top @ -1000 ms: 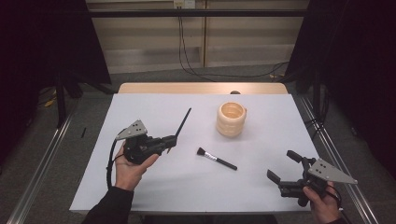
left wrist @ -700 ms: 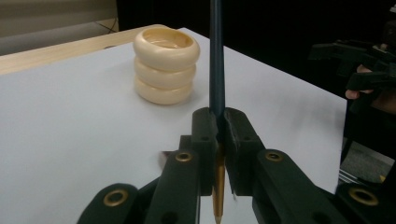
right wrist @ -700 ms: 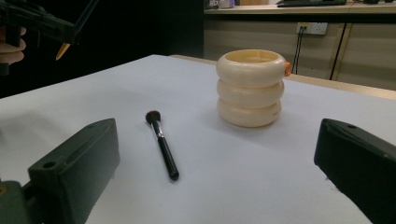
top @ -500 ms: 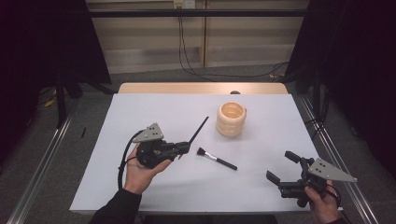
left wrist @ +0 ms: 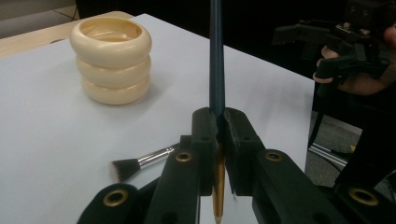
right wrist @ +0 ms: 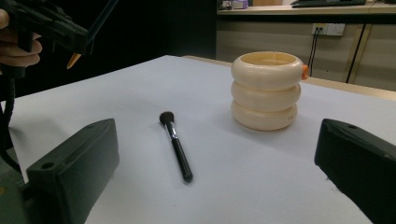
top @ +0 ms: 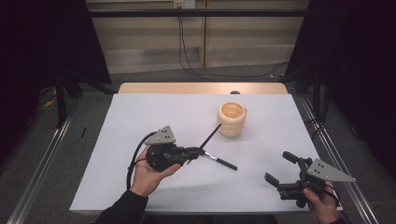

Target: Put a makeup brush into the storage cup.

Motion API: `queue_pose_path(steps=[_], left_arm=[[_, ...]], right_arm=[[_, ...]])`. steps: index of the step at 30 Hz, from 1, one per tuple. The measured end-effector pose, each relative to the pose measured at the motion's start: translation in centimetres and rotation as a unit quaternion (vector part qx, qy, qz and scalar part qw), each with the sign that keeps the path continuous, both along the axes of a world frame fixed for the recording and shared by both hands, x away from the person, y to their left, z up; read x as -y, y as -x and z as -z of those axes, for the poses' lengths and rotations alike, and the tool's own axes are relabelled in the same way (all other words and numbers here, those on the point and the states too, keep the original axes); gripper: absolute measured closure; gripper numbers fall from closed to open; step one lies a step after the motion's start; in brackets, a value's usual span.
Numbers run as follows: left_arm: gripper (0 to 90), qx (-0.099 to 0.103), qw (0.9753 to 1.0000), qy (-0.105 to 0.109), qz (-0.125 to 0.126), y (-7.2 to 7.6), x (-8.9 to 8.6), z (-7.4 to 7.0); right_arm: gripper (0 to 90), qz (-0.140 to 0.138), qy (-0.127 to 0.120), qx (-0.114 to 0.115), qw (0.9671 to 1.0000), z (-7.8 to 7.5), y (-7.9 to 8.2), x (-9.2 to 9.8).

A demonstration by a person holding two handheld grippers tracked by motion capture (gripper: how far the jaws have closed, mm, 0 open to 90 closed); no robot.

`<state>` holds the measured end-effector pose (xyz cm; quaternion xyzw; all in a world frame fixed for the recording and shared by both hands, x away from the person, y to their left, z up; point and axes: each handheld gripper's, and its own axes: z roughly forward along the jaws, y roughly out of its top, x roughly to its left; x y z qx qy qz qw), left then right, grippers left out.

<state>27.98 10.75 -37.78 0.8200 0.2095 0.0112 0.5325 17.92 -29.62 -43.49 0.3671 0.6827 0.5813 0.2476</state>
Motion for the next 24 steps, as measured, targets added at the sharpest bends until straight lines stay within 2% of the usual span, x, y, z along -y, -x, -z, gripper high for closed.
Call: queue_pose_path(steps=[1, 4, 7, 8, 10, 11, 13, 18, 21, 23, 24], left_arm=[[83.4, -0.005, 1.0000, -0.002, 0.003, 0.1, 0.1, -0.1], [83.4, -0.002, 0.9997, -0.017, 0.020, 0.6, 0.5, -0.4], [83.4, -0.002, 0.9995, -0.022, 0.024, 0.9, 0.7, -0.7], [83.4, -0.001, 0.9993, -0.025, 0.028, 0.9, 0.8, -0.8], [83.4, -0.005, 0.9988, -0.035, 0.033, 1.0, 1.1, -0.6], [83.4, -0.007, 0.9988, -0.033, 0.036, 1.0, 1.2, -0.4], [83.4, -0.010, 0.9980, -0.047, 0.041, 0.9, 1.4, -0.3], [83.4, -0.014, 0.9969, -0.061, 0.047, 0.8, 1.6, -0.4], [83.4, -0.015, 0.9962, -0.073, 0.046, 0.6, 1.7, -0.6], [83.4, -0.018, 0.9958, -0.075, 0.048, 0.5, 1.8, -0.5], [83.4, -0.020, 0.9952, -0.081, 0.051, 0.5, 1.8, -0.5]], right_arm=[[0.0, 0.001, 0.000, 0.001, 1.0000, 0.0, 0.0, 0.0], [0.0, 0.004, 0.000, -0.008, 1.0000, 0.1, -0.1, -0.1], [0.0, 0.004, -0.003, -0.018, 0.9998, 0.1, -0.2, -0.4], [0.0, 0.002, 0.003, -0.016, 0.9999, 0.1, -0.2, -0.4], [0.0, 0.003, -0.003, -0.018, 0.9998, 0.0, -0.2, -0.6], [0.0, 0.001, -0.002, -0.018, 0.9998, -0.1, -0.2, -0.7], [0.0, 0.002, -0.003, -0.018, 0.9998, -0.2, -0.2, -1.0], [0.6, -0.026, 0.006, -0.031, 0.9991, -0.7, -0.3, -1.4], [2.7, -0.052, 0.017, -0.053, 0.9971, -1.2, -0.6, -1.7], [3.1, -0.074, 0.032, -0.060, 0.9949, -1.5, -0.9, -2.0], [3.0, -0.077, 0.035, -0.060, 0.9946, -1.6, -0.9, -2.2]])
